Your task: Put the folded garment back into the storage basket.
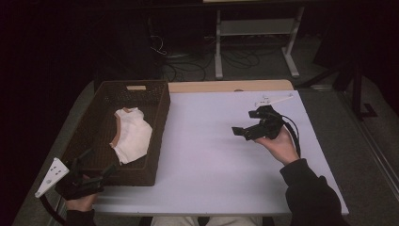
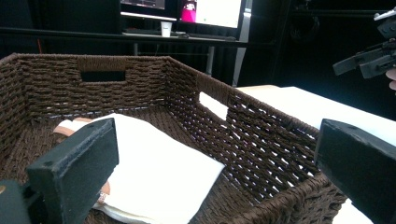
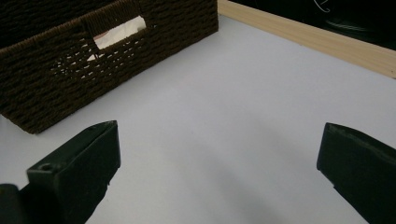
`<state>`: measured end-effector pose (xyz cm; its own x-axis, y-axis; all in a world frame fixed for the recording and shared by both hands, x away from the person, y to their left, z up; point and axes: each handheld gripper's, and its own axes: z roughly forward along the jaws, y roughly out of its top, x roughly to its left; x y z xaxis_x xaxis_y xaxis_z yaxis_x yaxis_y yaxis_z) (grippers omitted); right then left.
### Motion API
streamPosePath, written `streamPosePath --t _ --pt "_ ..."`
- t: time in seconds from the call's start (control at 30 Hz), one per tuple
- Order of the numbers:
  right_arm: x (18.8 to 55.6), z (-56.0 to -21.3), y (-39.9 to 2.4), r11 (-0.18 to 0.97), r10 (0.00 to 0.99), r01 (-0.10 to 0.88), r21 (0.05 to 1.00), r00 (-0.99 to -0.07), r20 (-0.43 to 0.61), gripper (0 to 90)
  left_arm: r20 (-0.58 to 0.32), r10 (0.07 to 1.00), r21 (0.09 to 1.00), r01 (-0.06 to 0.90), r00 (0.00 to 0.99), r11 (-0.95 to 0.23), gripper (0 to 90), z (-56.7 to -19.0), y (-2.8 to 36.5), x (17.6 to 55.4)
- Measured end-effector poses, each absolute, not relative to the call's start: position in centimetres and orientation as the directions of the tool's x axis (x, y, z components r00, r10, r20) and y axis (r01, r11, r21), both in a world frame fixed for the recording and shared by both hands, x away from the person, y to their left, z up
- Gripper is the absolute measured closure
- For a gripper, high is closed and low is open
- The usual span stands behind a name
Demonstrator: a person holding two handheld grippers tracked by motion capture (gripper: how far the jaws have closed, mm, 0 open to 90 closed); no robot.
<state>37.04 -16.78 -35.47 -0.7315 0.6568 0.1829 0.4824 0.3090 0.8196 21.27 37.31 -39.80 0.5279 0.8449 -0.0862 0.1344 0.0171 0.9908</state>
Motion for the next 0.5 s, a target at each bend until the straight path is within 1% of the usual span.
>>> streamPosePath --t 0.5 --pt "35.1 -36.8 -19.2 0.291 0.678 0.494 0.82 -0.711 0.188 0.0 -0.086 0.845 0.991 0.134 0.528 0.017 0.0 -39.8 37.3 21.2"
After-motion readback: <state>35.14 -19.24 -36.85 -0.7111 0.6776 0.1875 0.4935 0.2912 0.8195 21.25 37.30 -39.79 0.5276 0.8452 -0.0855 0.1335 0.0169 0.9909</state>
